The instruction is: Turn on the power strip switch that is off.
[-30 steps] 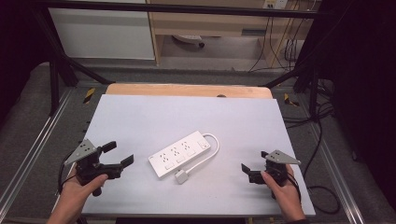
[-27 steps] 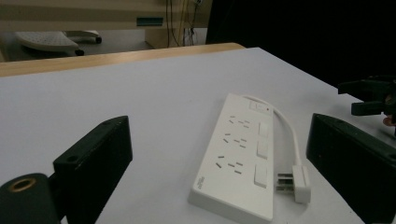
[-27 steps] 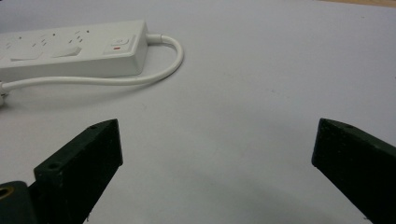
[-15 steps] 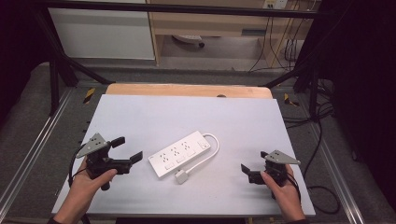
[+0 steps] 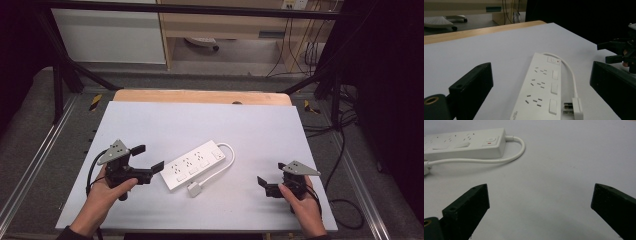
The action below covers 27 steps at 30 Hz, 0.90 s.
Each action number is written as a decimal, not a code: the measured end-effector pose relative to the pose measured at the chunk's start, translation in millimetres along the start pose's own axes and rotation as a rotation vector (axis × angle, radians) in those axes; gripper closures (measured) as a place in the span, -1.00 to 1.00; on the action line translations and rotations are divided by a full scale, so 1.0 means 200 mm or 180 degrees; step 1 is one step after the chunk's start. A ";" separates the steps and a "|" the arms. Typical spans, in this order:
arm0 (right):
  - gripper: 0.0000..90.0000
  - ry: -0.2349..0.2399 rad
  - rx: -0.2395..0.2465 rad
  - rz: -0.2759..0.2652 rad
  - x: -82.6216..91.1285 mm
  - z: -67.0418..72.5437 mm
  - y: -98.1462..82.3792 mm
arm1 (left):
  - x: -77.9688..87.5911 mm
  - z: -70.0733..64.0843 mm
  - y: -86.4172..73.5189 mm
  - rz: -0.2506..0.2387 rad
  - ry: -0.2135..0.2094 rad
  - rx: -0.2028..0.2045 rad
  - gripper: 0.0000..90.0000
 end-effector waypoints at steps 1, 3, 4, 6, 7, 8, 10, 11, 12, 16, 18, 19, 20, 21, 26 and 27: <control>-0.95 0.0002 0.0003 0.0004 0.00 0.00 0.00 | -0.01 0.00 0.00 0.0008 -0.0003 -0.0009 -0.89; -0.95 0.0002 0.0014 0.0005 0.00 0.00 0.00 | -0.03 -0.01 0.01 0.0026 -0.0009 -0.0020 -0.89; -0.95 0.0002 0.0015 0.0007 0.00 0.00 0.00 | -0.03 -0.01 0.01 0.0026 -0.0009 -0.0020 -0.89; -0.95 0.0004 0.0020 0.0008 0.00 0.00 0.00 | -0.05 -0.01 0.02 0.0036 -0.0007 -0.0034 -0.89; -0.95 0.0006 0.0019 0.0008 0.00 0.00 0.00 | -0.06 -0.01 0.02 0.0037 -0.0006 -0.0037 -0.89; -0.95 0.0007 0.0017 0.0008 0.00 0.00 0.00 | -0.06 -0.01 0.03 0.0048 -0.0004 -0.0043 -0.89; -0.95 0.0007 0.0018 0.0009 0.00 0.00 0.00 | -0.07 -0.01 0.03 0.0046 0.0001 -0.0034 -0.88; -0.95 0.0008 0.0019 0.0009 0.00 0.00 0.00 | -0.08 -0.01 0.03 0.0047 -0.0002 -0.0033 -0.88; -0.95 0.0005 0.0023 0.0009 0.00 0.00 0.00 | -0.09 -0.01 0.03 0.0049 0.0001 -0.0035 -0.88; -0.95 0.0006 0.0034 0.0013 0.00 0.00 0.00 | -0.11 -0.01 0.04 0.0068 0.0012 -0.0058 -0.88; -0.95 0.0006 0.0033 0.0016 0.00 0.00 0.00 | -0.11 -0.01 0.05 0.0071 0.0022 -0.0076 -0.88; -0.95 0.0007 0.0031 0.0018 0.00 0.01 0.00 | -0.12 -0.01 0.05 0.0068 0.0020 -0.0070 -0.88; -0.95 0.0006 0.0033 0.0018 0.00 0.01 0.00 | -0.12 -0.01 0.05 0.0063 0.0029 -0.0069 -0.88; -0.95 0.0006 0.0034 0.0018 0.00 0.01 0.00 | -0.13 -0.01 0.06 0.0057 0.0028 -0.0062 -0.88; -0.95 0.0006 0.0034 0.0024 0.00 0.00 0.00 | -0.15 -0.01 0.08 0.0045 0.0075 -0.0080 -0.88; -0.95 0.0006 0.0031 0.0024 0.00 0.00 0.00 | -0.16 -0.01 0.08 0.0040 0.0082 -0.0084 -0.88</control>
Point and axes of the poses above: each handheld gripper's, and its own axes: x roughly backward along the jaws, y roughly out of its top, z roughly to its left, the point moved 3 cm from there along -x, roughly forward along the jaws, and after that the axes turned 9 degrees about -y, right-handed, at the moved point
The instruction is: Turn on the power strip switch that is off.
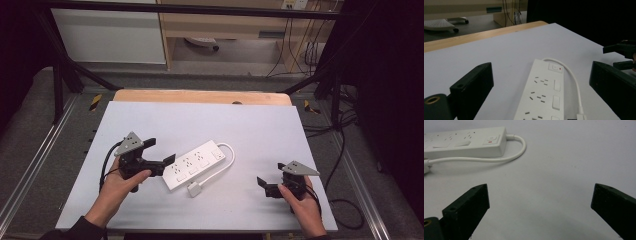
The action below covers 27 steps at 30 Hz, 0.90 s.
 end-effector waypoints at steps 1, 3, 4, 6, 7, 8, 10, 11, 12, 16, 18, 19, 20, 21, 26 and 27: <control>-0.95 0.0000 -0.0003 0.0002 0.00 0.00 0.00 | -0.01 0.00 0.00 0.0003 0.0010 -0.0012 -0.87; -0.95 0.0000 -0.0005 -0.0001 0.00 0.00 0.00 | -0.02 0.00 0.01 -0.0003 0.0025 -0.0026 -0.87; -0.95 0.0000 -0.0005 0.0000 0.00 0.00 0.00 | -0.03 -0.01 0.02 0.0010 0.0029 -0.0028 -0.87; -0.95 0.0001 -0.0003 0.0002 0.00 0.00 0.00 | -0.03 -0.01 0.02 0.0009 0.0037 -0.0030 -0.86; -0.95 0.0003 0.0000 0.0001 0.00 0.00 0.00 | -0.04 -0.01 0.02 0.0006 0.0038 -0.0031 -0.86; -0.95 0.0002 -0.0001 0.0002 0.00 0.00 0.00 | -0.05 -0.01 0.02 0.0014 0.0035 -0.0033 -0.86; -0.95 0.0002 -0.0009 -0.0005 0.00 0.00 0.00 | -0.06 -0.02 0.03 0.0019 0.0025 -0.0048 -0.86; -0.95 0.0001 -0.0008 -0.0007 0.00 0.00 0.00 | -0.07 -0.02 0.03 0.0031 0.0017 -0.0054 -0.86; -0.95 0.0001 -0.0010 -0.0008 0.00 0.00 0.00 | -0.08 -0.02 0.03 0.0037 0.0018 -0.0064 -0.86; -0.95 0.0004 -0.0017 -0.0006 0.00 0.00 0.00 | -0.10 -0.03 0.04 0.0053 0.0003 -0.0067 -0.86; -0.95 0.0004 -0.0008 -0.0010 0.00 0.00 0.00 | -0.11 -0.03 0.04 0.0075 0.0000 -0.0075 -0.86; -0.95 0.0007 -0.0007 -0.0006 0.00 0.00 0.00 | -0.11 -0.03 0.04 0.0084 -0.0002 -0.0071 -0.86; -0.95 0.0010 -0.0012 -0.0002 0.00 0.00 0.00 | -0.12 -0.03 0.04 0.0090 -0.0015 -0.0066 -0.86; -0.95 0.0010 -0.0012 -0.0002 0.00 0.00 0.00 | -0.12 -0.03 0.04 0.0102 -0.0025 -0.0066 -0.86; -0.95 0.0008 -0.0007 -0.0001 0.00 0.00 0.00 | -0.15 -0.05 0.04 0.0141 -0.0062 -0.0084 -0.86; -0.95 0.0008 -0.0005 0.0000 0.00 0.00 0.00 | -0.16 -0.05 0.04 0.0154 -0.0075 -0.0086 -0.86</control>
Point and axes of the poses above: each handheld gripper's, and its own axes: x roughly backward along the jaws, y roughly out of its top, z roughly to its left, the point moved 3 cm from there along -x, roughly forward along the jaws, and after that the axes turned 9 degrees about -y, right-handed, at the moved point
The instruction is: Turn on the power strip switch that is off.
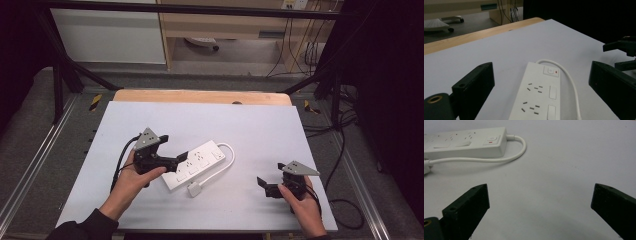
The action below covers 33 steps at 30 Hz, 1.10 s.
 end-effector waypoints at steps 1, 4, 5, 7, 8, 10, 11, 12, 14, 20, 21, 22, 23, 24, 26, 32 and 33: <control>-0.95 -0.0003 0.0006 -0.0001 0.00 0.00 0.00 | -0.01 0.00 0.00 0.0007 -0.0004 -0.0004 -0.86; -0.95 0.0000 0.0002 0.0002 0.00 0.00 0.00 | -0.02 -0.01 0.00 0.0025 -0.0028 -0.0014 -0.85; -0.95 -0.0001 0.0001 0.0003 0.00 0.00 0.00 | -0.03 -0.01 0.00 0.0036 -0.0027 -0.0017 -0.85; -0.95 -0.0003 -0.0001 0.0003 0.00 0.00 0.00 | -0.04 -0.02 0.00 0.0058 -0.0030 -0.0025 -0.85; -0.95 -0.0004 -0.0001 0.0003 0.00 0.00 0.00 | -0.05 -0.02 0.00 0.0063 -0.0030 -0.0020 -0.85; -0.95 -0.0002 -0.0004 0.0003 0.00 0.00 0.00 | -0.06 -0.02 0.00 0.0076 -0.0034 -0.0017 -0.85; -0.95 -0.0001 -0.0004 0.0004 0.00 0.00 0.00 | -0.07 -0.02 0.00 0.0086 -0.0039 -0.0014 -0.84; -0.95 -0.0002 -0.0002 0.0008 0.00 0.00 0.00 | -0.07 -0.02 -0.01 0.0097 -0.0041 -0.0016 -0.84; -0.95 -0.0002 0.0002 0.0008 0.00 0.00 0.00 | -0.08 -0.02 -0.01 0.0111 -0.0042 -0.0020 -0.83; -0.95 -0.0002 0.0008 0.0007 0.00 0.00 0.00 | -0.11 -0.02 -0.01 0.0150 -0.0062 -0.0008 -0.80; -0.95 -0.0002 0.0004 0.0008 0.00 0.00 0.00 | -0.11 -0.02 -0.02 0.0162 -0.0062 -0.0012 -0.80; -0.95 -0.0002 0.0005 0.0008 0.00 0.00 0.00 | -0.12 -0.02 -0.02 0.0177 -0.0064 -0.0012 -0.79; -0.95 -0.0001 0.0007 0.0008 0.00 0.00 0.00 | -0.12 -0.02 -0.02 0.0187 -0.0057 -0.0008 -0.79; -0.95 -0.0001 0.0007 0.0008 0.00 0.00 0.00 | -0.13 -0.02 -0.02 0.0190 -0.0058 0.0000 -0.79; -0.95 0.0001 0.0006 0.0009 0.00 0.00 0.00 | -0.14 -0.02 -0.03 0.0195 -0.0062 0.0001 -0.78; -0.95 0.0004 0.0006 0.0010 0.00 0.00 0.00 | -0.17 -0.02 -0.04 0.0251 -0.0066 -0.0004 -0.78; -0.95 0.0004 0.0007 0.0009 0.00 0.00 0.00 | -0.17 -0.02 -0.04 0.0254 -0.0070 0.0004 -0.78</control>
Point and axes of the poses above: each handheld gripper's, and its own axes: x roughly backward along the jaws, y roughly out of its top, z roughly to its left, the point moved 3 cm from there along -x, roughly forward along the jaws, and after that the axes turned 9 degrees about -y, right-handed, at the moved point
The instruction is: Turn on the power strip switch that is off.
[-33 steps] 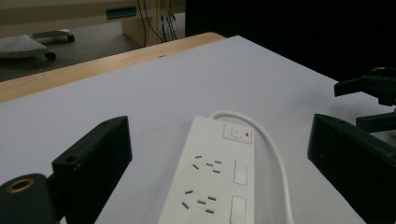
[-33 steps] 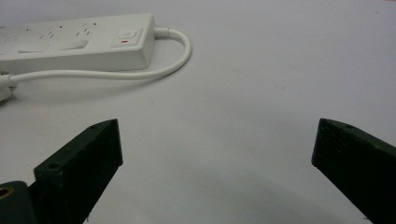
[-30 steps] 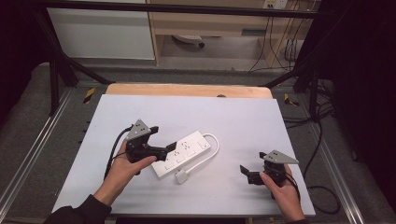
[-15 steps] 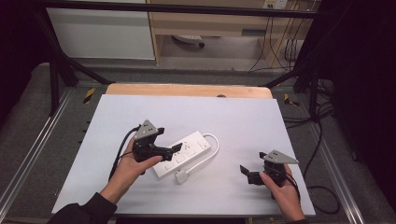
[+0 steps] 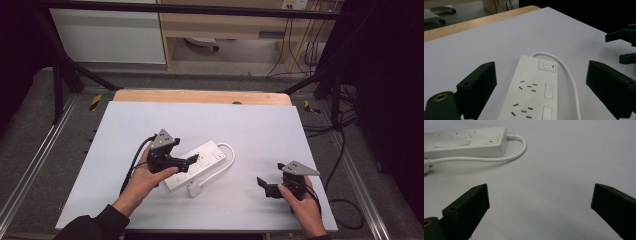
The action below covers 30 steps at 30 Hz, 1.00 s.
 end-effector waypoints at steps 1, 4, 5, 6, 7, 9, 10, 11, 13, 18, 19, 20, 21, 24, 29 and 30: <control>-0.95 0.0001 -0.0001 0.0001 0.00 0.00 0.00 | -0.01 0.00 0.00 0.0007 -0.0005 -0.0001 -0.78; -0.95 0.0001 -0.0001 0.0001 0.00 0.00 0.00 | -0.02 0.00 -0.01 0.0030 0.0002 0.0000 -0.78; -0.95 0.0001 -0.0001 0.0003 0.00 0.00 0.00 | -0.03 0.00 -0.01 0.0037 0.0004 -0.0004 -0.78; -0.95 0.0002 -0.0003 0.0002 0.00 0.00 0.00 | -0.03 0.00 -0.01 0.0042 0.0004 -0.0002 -0.78; -0.95 0.0002 -0.0003 0.0002 0.00 0.00 0.00 | -0.04 0.00 -0.01 0.0055 0.0001 -0.0006 -0.78; -0.95 0.0004 0.0000 0.0001 0.00 0.00 0.00 | -0.05 0.00 -0.01 0.0067 -0.0004 -0.0005 -0.78; -0.95 0.0004 0.0000 0.0001 0.00 0.00 0.00 | -0.05 0.00 -0.01 0.0074 -0.0010 -0.0005 -0.78; -0.95 0.0004 -0.0003 0.0003 0.00 0.00 0.00 | -0.05 0.00 -0.01 0.0080 -0.0007 -0.0008 -0.78; -0.95 0.0005 -0.0003 0.0006 0.00 0.00 0.00 | -0.07 -0.01 -0.02 0.0101 -0.0015 -0.0006 -0.78; -0.95 0.0008 -0.0004 0.0005 0.00 0.00 0.00 | -0.09 -0.01 -0.03 0.0148 -0.0013 0.0000 -0.78; -0.95 0.0010 -0.0003 0.0006 0.00 0.00 0.00 | -0.10 -0.01 -0.03 0.0158 -0.0015 0.0001 -0.78; -0.95 0.0012 -0.0003 0.0006 0.00 0.00 0.00 | -0.10 -0.01 -0.03 0.0164 -0.0011 0.0001 -0.78; -0.95 0.0012 -0.0005 0.0007 0.00 0.00 0.00 | -0.11 -0.01 -0.03 0.0168 -0.0016 0.0004 -0.78; -0.95 0.0011 -0.0005 0.0007 0.00 0.00 0.00 | -0.12 0.00 -0.04 0.0184 -0.0004 0.0005 -0.78; -0.95 0.0015 -0.0005 0.0006 0.00 0.00 0.00 | -0.14 0.00 -0.05 0.0217 0.0006 0.0020 -0.77; -0.95 0.0015 -0.0006 0.0008 0.00 0.00 0.00 | -0.14 0.00 -0.05 0.0228 0.0002 0.0020 -0.77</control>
Point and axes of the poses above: each handheld gripper's, and its own axes: x roughly backward along the jaws, y roughly out of its top, z roughly to its left, the point moved 3 cm from there along -x, roughly forward along the jaws, and after that the axes turned 9 degrees about -y, right-handed, at the moved point
